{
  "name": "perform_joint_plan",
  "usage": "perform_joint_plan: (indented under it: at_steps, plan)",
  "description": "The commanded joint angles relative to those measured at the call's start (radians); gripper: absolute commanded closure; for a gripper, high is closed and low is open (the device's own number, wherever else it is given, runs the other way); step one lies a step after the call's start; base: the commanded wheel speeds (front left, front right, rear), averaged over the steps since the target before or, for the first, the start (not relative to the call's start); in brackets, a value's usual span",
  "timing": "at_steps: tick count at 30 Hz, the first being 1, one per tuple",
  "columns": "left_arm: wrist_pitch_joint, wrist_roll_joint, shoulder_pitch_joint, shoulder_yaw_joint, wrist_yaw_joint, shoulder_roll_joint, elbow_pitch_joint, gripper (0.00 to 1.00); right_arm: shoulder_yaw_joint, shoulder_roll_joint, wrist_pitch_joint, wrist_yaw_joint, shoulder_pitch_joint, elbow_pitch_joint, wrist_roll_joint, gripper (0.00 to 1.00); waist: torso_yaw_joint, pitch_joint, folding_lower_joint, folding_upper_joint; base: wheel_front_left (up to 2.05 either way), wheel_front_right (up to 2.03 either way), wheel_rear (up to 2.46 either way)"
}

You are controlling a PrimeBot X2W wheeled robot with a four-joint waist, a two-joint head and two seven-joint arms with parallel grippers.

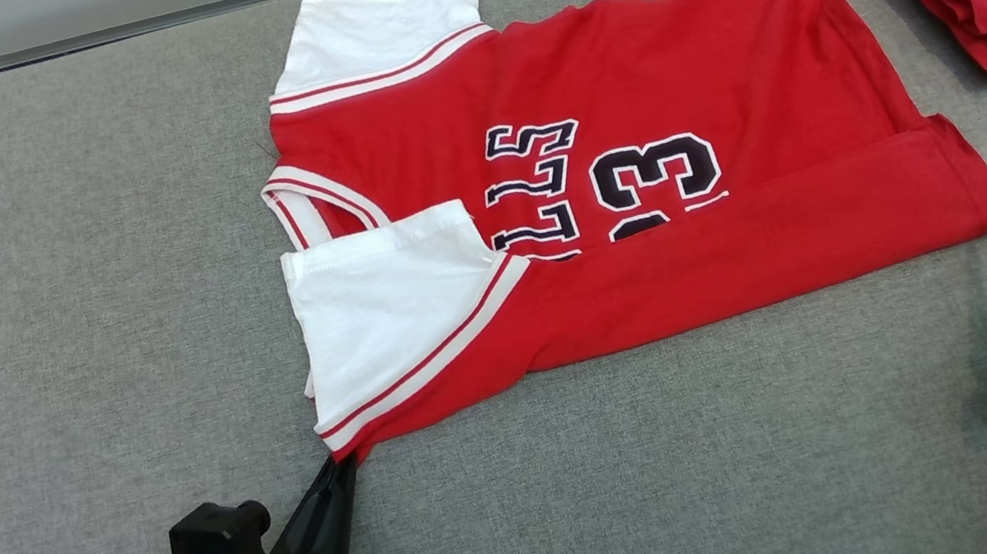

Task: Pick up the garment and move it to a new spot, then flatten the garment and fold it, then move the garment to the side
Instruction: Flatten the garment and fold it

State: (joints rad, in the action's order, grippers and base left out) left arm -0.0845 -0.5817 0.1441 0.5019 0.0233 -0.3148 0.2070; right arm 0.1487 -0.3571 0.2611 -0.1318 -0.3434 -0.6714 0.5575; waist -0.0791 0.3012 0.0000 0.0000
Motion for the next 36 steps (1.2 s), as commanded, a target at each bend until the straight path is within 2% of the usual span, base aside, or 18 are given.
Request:
perform_joint_plan:
  at_steps: [1,12,13,14,15,16,23,27,36]
  plan:
    - [-0.008,0.003,0.009,-0.002,-0.003,-0.009,0.002,1.00,0.004,-0.004,0.003,0.002,-0.011,-0.007,0.005,0.00,0.001,0.000,0.0000,0.0000,0.00,0.00,0.00]
    - [-0.012,0.017,0.031,0.007,-0.008,-0.026,-0.010,1.00,0.112,0.000,-0.019,0.002,-0.125,-0.187,0.081,0.00,0.026,0.011,0.0000,0.0000,0.00,0.00,0.00]
    - [-0.013,0.018,0.034,0.007,-0.008,-0.028,-0.011,1.00,0.123,0.002,-0.023,0.002,-0.130,-0.194,0.096,0.52,0.027,0.011,0.0000,0.0000,0.00,0.00,0.00]
    - [-0.013,0.018,0.035,0.007,-0.008,-0.029,-0.011,1.00,0.137,0.000,-0.027,0.002,-0.134,-0.201,0.109,0.68,0.028,0.011,0.0000,0.0000,0.00,0.00,0.00]
    - [-0.014,0.017,0.035,0.008,-0.008,-0.030,-0.011,1.00,0.149,-0.002,-0.031,0.002,-0.138,-0.206,0.121,0.92,0.029,0.010,0.0000,0.0000,0.00,0.00,0.00]
    - [-0.015,0.017,0.035,0.008,-0.008,-0.032,-0.009,1.00,0.162,-0.003,-0.035,0.002,-0.140,-0.210,0.134,1.00,0.029,0.009,0.0000,0.0000,0.00,0.00,0.00]
    - [-0.020,0.021,0.004,0.013,-0.005,-0.051,-0.030,1.00,0.233,-0.039,-0.015,0.002,-0.121,-0.204,0.207,1.00,0.029,-0.017,0.0000,0.0000,0.00,0.00,0.00]
    - [-0.005,0.039,-0.034,0.022,0.010,-0.087,-0.086,1.00,0.256,-0.075,-0.003,0.003,-0.076,-0.172,0.240,1.00,0.035,-0.042,0.0000,0.0000,0.00,0.00,0.00]
    - [0.106,0.043,-0.231,0.065,0.079,-0.176,-0.307,1.00,0.292,-0.164,0.003,0.003,0.089,-0.067,0.296,1.00,0.039,-0.085,0.0000,0.0000,0.00,0.00,0.00]
